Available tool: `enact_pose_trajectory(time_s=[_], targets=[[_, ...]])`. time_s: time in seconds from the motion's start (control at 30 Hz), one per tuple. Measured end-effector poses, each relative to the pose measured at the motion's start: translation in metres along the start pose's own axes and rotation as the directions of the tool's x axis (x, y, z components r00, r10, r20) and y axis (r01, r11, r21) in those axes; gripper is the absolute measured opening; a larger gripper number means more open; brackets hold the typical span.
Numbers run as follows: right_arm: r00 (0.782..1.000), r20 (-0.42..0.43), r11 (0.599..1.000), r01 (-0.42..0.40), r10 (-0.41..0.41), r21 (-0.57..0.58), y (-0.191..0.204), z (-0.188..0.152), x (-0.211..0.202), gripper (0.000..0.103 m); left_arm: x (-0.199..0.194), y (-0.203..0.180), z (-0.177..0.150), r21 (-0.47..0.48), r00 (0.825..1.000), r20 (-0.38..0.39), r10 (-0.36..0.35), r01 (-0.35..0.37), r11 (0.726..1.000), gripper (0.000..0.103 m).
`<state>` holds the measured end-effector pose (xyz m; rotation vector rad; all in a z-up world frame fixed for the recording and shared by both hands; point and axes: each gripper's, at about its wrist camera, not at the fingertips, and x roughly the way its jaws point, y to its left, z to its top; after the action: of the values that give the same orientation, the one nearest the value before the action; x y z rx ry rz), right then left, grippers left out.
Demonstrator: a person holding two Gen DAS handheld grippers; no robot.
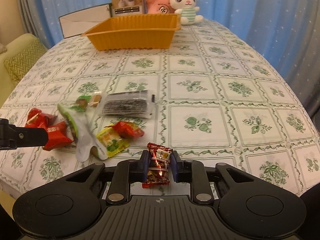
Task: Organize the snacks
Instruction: 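Reach the right tool to the small red-gold candy and close on it, then grasp the red candy packet with the left tool while the right tool holds its candy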
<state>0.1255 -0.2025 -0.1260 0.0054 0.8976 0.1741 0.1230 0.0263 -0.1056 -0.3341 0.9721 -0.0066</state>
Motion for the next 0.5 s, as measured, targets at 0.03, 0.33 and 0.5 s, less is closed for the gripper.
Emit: enact_pose_trajectory(time_s=[0.03, 0.33, 0.5], targets=[[1.000, 0.004, 1.000, 0.002, -0.002, 0.004, -0.002, 0.000, -0.001, 0.023, 0.003, 0.001, 0.001, -0.021, 1.000, -0.002, -0.009, 0.009, 1.000, 0.087], [1.000, 0.014, 1.000, 0.009, -0.008, -0.011, -0.004, -0.002, 0.004, 0.023, 0.023, -0.005, 0.007, -0.061, 0.999, 0.019, -0.027, 0.028, 0.998, 0.072], [1.000, 0.015, 1.000, -0.001, 0.001, -0.002, -0.007, -0.001, 0.004, 0.023, 0.034, -0.008, 0.007, -0.028, 1.000, 0.022, 0.006, -0.005, 1.000, 0.061]])
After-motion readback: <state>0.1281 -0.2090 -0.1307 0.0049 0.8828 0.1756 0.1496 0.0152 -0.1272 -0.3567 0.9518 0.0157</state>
